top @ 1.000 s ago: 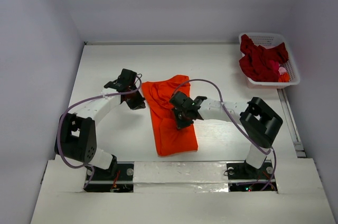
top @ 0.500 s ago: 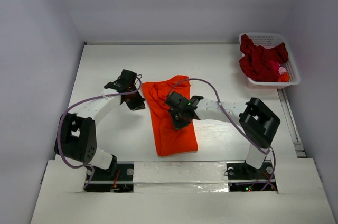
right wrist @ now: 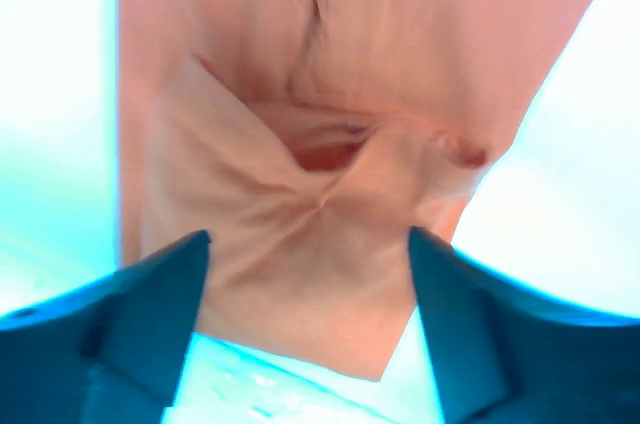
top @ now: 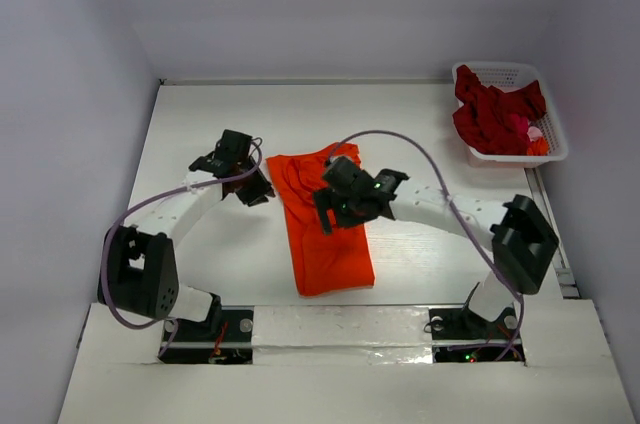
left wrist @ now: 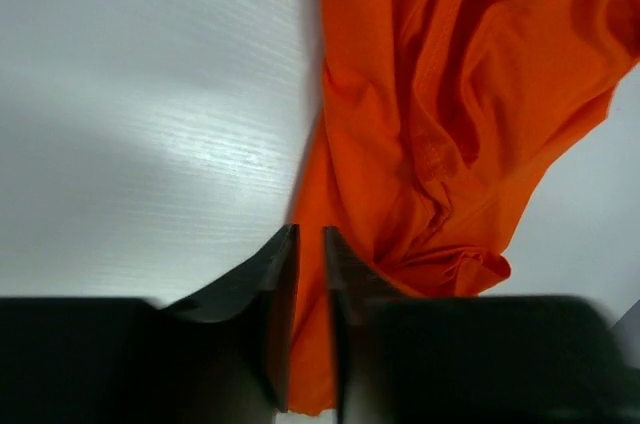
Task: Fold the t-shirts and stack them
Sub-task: Grab one side of the 2/3 rectangular tshirt with both arms
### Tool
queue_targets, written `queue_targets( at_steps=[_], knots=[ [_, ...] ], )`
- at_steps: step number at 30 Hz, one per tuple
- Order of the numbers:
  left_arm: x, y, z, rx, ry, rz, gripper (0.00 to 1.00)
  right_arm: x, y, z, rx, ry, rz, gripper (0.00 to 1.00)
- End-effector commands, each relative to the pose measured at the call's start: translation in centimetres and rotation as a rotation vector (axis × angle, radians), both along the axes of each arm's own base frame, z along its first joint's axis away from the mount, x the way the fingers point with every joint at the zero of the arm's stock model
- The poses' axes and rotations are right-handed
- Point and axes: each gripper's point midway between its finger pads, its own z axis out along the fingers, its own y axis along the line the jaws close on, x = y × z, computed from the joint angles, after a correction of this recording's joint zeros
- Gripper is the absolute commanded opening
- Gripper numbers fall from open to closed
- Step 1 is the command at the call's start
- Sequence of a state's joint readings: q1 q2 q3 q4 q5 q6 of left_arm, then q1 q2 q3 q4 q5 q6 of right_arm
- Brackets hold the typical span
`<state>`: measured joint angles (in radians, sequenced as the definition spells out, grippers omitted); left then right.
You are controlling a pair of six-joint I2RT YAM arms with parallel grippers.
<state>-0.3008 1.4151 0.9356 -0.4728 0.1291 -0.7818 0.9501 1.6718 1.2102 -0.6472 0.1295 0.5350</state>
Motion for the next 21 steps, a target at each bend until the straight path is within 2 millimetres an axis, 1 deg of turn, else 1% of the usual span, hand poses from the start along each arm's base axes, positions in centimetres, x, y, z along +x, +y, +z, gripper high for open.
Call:
queue_targets(
  at_steps=[1,2,3,4,5,6,7,8,9,10,11,12,13,14,15,16,17,18,19,20,21],
  knots=[
    [2.5,0.7,3.6,-0.049,-0.159,0.029,0.23,5.2,-0.9,7.2,0.138,-0.142,-0.078,0.93],
    [3.1,1.0,4.2,-0.059,-0.191,0.035,0.30,6.5,-1.5,7.7,0.153,-0.154,-0.104,0.94],
    [4.3,1.8,4.7,-0.068,-0.232,0.059,0.36,8.1,-2.2,8.4,0.164,-0.177,-0.118,0.95],
    [4.9,2.1,5.1,-0.075,-0.252,0.062,0.47,10.7,-4.4,8.7,0.168,-0.191,-0.184,0.96],
    [5.6,2.5,4.8,-0.068,-0.258,0.063,0.52,12.3,-5.2,9.0,0.178,-0.207,-0.209,0.96],
    [6.8,3.0,5.5,-0.069,-0.293,0.078,0.55,14.2,-5.7,9.3,0.185,-0.215,-0.223,0.94],
    [7.4,3.3,5.4,-0.067,-0.301,0.082,0.57,15.4,-6.0,9.4,0.204,-0.206,-0.231,0.91],
    [8.0,3.2,4.7,-0.063,-0.290,0.080,0.57,17.2,-7.8,9.4,0.200,-0.199,-0.280,0.88],
    [9.3,3.5,5.3,-0.070,-0.321,0.094,0.56,19.0,-7.9,10.8,0.224,-0.225,-0.303,0.83],
    [9.8,3.4,5.1,-0.077,-0.322,0.093,0.50,19.9,-7.6,9.4,0.223,-0.184,-0.306,0.81],
    [10.5,3.6,4.2,-0.079,-0.305,0.105,0.47,20.8,-7.7,9.3,0.221,-0.184,-0.319,0.80],
    [11.3,3.4,4.2,-0.094,-0.319,0.108,0.45,21.5,-7.4,9.3,0.219,-0.189,-0.320,0.80],
    [11.9,3.0,4.3,-0.109,-0.323,0.103,0.40,22.9,-6.9,10.9,0.238,-0.224,-0.320,0.80],
    [12.3,2.9,3.3,-0.111,-0.302,0.104,0.39,23.3,-6.7,9.4,0.213,-0.188,-0.322,0.80],
    [12.9,2.6,3.6,-0.123,-0.313,0.099,0.38,24.0,-6.9,9.3,0.214,-0.185,-0.333,0.78],
    [13.1,2.5,3.3,-0.127,-0.309,0.098,0.38,24.5,-7.0,9.3,0.227,-0.177,-0.338,0.77],
    [13.3,2.5,2.7,-0.125,-0.297,0.096,0.38,25.0,-6.4,9.2,0.242,-0.174,-0.333,0.76],
    [13.5,2.5,2.7,-0.125,-0.296,0.096,0.38,25.4,-6.7,9.1,0.252,-0.169,-0.342,0.76],
    [13.5,2.5,2.4,-0.123,-0.290,0.097,0.38,25.5,-6.4,8.9,0.263,-0.157,-0.335,0.76],
    [13.6,2.8,2.0,-0.122,-0.283,0.104,0.38,25.9,-6.7,8.3,0.264,-0.148,-0.345,0.75],
    [13.7,2.8,1.9,-0.123,-0.284,0.103,0.38,25.9,-6.5,7.9,0.269,-0.139,-0.344,0.73]
  ],
)
